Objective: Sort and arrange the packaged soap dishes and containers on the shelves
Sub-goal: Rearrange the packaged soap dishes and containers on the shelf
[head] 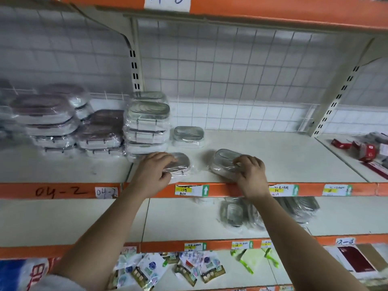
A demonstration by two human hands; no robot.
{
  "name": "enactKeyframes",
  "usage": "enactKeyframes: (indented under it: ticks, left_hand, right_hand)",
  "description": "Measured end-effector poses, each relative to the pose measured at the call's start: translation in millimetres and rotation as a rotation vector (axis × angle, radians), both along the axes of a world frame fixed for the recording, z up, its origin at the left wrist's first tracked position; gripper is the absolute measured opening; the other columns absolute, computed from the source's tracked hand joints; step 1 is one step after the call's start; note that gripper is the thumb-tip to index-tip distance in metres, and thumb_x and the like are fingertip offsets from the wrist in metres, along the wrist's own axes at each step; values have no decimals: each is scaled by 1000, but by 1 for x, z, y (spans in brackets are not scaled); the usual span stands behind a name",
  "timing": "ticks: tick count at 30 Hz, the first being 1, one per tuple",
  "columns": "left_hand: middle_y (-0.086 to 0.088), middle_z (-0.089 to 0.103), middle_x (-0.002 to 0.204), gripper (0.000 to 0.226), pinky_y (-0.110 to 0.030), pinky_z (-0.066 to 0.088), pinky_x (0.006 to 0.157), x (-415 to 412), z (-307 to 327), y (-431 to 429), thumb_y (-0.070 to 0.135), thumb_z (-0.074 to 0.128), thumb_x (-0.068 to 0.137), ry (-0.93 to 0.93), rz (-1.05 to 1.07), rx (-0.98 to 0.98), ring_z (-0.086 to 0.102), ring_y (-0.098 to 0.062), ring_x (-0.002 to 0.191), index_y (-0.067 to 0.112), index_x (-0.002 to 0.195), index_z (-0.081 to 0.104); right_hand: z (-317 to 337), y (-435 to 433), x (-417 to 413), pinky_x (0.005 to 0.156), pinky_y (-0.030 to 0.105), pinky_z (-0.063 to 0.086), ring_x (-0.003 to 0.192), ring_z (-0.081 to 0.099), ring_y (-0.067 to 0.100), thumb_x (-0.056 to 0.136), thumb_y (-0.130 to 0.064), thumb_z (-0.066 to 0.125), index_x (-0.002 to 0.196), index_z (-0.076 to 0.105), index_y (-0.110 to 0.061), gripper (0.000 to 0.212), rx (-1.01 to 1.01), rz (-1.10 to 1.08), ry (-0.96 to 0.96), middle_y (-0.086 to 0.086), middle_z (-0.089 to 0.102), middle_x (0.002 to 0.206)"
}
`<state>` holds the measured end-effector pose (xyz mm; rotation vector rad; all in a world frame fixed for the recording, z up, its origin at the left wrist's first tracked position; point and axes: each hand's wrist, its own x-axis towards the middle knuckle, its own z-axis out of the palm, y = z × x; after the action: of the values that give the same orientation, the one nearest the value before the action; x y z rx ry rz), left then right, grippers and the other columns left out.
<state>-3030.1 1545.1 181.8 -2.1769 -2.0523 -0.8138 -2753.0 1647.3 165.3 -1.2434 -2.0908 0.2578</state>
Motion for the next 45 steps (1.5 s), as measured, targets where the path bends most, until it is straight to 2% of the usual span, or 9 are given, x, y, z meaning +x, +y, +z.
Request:
enactKeyframes:
  ticks: [4,10,15,20,25,30,34,41,45]
  left_hand:
    - [0,65,109,50,-40,45,93,-10,-6,4,48,47,76,63,-48,49,58,-26,108,14,107,67]
    - [0,64,108,54,-32,44,88,-18,-19,9,60,55,81,70,-32,109,61,-22,102,15,107,66]
    - [1,63,111,53,-28,39,96,-28,-20,6,60,58,82,39,-112,144,55,-15,108,14,106,67]
    - [-5,63,115,59,-34,38,104,-31,-21,-2,60,40,94,49,-98,129,54,-24,116,10,108,70]
    - [-8,58,120,44,-38,46,96,-32,-18,-10,46,53,88,-39,-47,104,53,-23,114,9,106,67]
    - [-5,48,139,38,-44,39,107,-41,-15,-19,41,70,84,-90,54,2,42,-22,131,19,114,61]
    - [2,56,130,36,-32,38,104,-41,-6,-21,41,73,81,-118,46,-12,46,-13,125,23,109,59]
    - [9,53,124,56,-34,41,100,-39,0,-26,49,75,77,-163,110,-83,45,-9,118,25,123,55]
    - [4,51,127,65,-30,39,101,-31,-4,-39,50,75,77,-137,125,5,44,-12,119,19,129,52]
  right_hand:
    - [-1,14,-14,104,38,28,111,50,31,76,-10,73,97,60,-6,25,-88,-31,-1,9,59,109]
    - [-1,30,-24,98,34,40,128,42,31,75,-27,81,101,60,-13,36,-205,-59,60,16,48,131]
    - [-2,42,-36,89,4,29,116,50,17,71,-22,86,98,67,-14,34,-233,65,134,8,46,126]
    - [-7,51,-66,100,22,25,120,39,30,74,-26,83,99,75,-21,27,-106,83,71,10,54,118]
    - [-12,58,-81,91,13,23,109,42,31,81,-21,77,105,75,-21,23,-73,176,87,7,52,107]
    - [-12,59,-91,88,10,20,103,39,27,85,-17,74,108,75,-23,24,-41,214,74,1,45,97]
    - [-11,56,-99,88,13,21,105,42,31,87,-21,71,112,73,-22,26,-46,186,47,6,49,102]
    - [-13,45,-99,100,24,34,118,49,31,90,-14,63,121,67,-12,32,-105,248,82,12,54,121]
    - [-11,38,-97,98,29,34,108,53,37,88,-11,56,108,70,-7,26,-5,227,126,15,62,110]
